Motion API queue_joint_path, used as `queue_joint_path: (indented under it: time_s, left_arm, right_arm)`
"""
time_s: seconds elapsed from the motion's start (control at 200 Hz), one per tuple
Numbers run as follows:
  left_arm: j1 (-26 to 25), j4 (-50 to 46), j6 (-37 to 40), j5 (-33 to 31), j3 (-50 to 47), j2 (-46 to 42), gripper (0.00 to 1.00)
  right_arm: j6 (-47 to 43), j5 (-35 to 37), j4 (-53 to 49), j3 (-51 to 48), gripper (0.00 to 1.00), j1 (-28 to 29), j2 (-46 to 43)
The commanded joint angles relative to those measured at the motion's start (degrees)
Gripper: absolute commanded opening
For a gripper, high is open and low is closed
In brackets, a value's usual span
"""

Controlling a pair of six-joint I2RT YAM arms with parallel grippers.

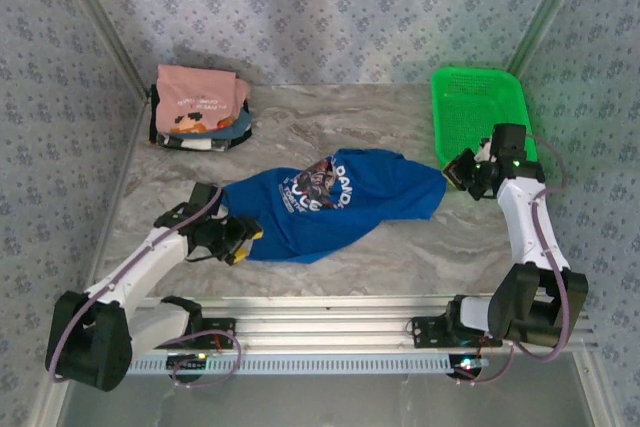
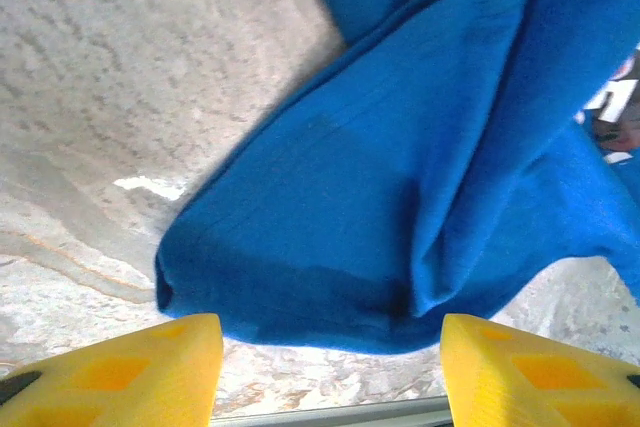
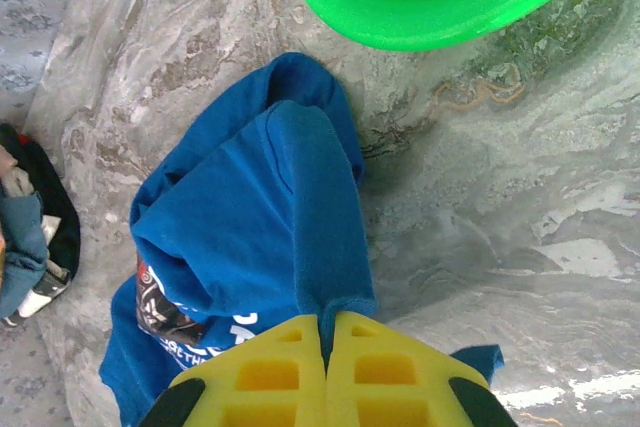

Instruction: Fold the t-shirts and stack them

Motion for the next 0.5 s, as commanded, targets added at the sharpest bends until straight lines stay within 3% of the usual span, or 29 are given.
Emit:
queue_joint_path:
  time_s: [0.0, 0.265, 0.495]
  left_arm:
    - [0.2, -2.0, -1.1, 0.1, -0.9, 1.1, 0.57]
    - [0.2, -7.7, -0.4, 1.0, -1.3, 1.4, 0.56]
    - [0.0, -1.1, -4.8, 2.5, -4.3, 2.0, 0.57]
  right_arm:
    - [-1.7, 0.2, -0.3, -0.2, 0.00, 0.0, 0.7]
    - [-2.1, -0.5, -0.1, 0.1, 0.00, 0.1, 1.4]
    - [-2.1, -1.0, 0.5, -0.1, 0.00, 0.4, 1.8]
